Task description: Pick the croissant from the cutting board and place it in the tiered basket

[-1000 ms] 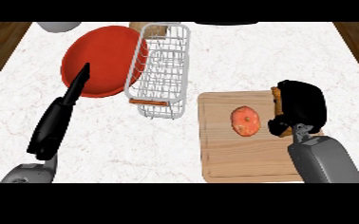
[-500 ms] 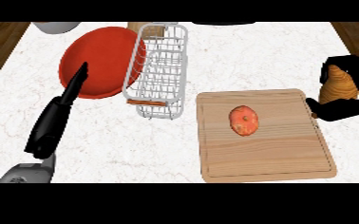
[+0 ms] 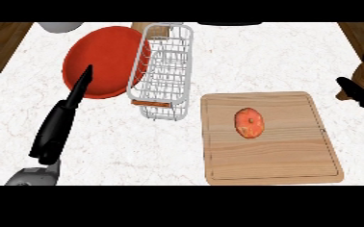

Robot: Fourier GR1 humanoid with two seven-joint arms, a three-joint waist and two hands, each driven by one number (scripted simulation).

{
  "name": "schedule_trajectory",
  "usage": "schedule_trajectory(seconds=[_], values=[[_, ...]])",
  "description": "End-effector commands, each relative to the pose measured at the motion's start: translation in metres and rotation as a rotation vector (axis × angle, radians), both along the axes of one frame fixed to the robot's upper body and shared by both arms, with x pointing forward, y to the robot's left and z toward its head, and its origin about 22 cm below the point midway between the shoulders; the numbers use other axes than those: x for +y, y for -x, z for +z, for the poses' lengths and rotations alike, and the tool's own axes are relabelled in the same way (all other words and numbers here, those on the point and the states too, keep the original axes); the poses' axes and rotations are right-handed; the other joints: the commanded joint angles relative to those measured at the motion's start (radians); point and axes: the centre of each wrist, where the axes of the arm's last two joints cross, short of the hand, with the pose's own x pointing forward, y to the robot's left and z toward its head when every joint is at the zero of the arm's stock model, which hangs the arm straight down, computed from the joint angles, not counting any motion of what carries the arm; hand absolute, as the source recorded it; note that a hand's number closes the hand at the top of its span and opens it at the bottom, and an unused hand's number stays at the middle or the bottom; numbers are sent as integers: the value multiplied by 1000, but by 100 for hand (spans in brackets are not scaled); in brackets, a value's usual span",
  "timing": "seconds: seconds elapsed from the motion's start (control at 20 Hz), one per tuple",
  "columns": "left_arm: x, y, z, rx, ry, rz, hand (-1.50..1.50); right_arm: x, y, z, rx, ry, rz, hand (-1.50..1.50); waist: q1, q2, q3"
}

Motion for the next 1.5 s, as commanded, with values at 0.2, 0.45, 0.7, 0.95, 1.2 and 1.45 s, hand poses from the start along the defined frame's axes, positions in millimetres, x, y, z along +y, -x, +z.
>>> schedule_trajectory(seconds=[0.2, 0.45, 0.7, 0.95, 1.2, 1.45], values=[[-4, -6, 13, -5, 3, -11, 0, 74, 4, 58, -68, -85, 92, 150, 8, 0, -1], [19, -1, 0, 12, 5, -6, 0, 119, -15, 99, -11, -111, 99, 150, 15, 0, -1], [11, -3, 3, 1, -13, -21, 0, 181, -33, 113, 19, -121, 90, 150, 19, 2, -1], [-3, -10, -7, 4, -4, -25, 0, 226, -58, 107, 113, -158, 121, 150, 18, 6, -1], [-10, -3, 14, -5, -3, -30, 0, 266, -78, 106, 123, -155, 131, 150, 30, 7, -1], [-12, -9, 2, 3, 10, -37, 0, 298, -102, 59, 157, -162, 119, 150, 27, 10, -1]])
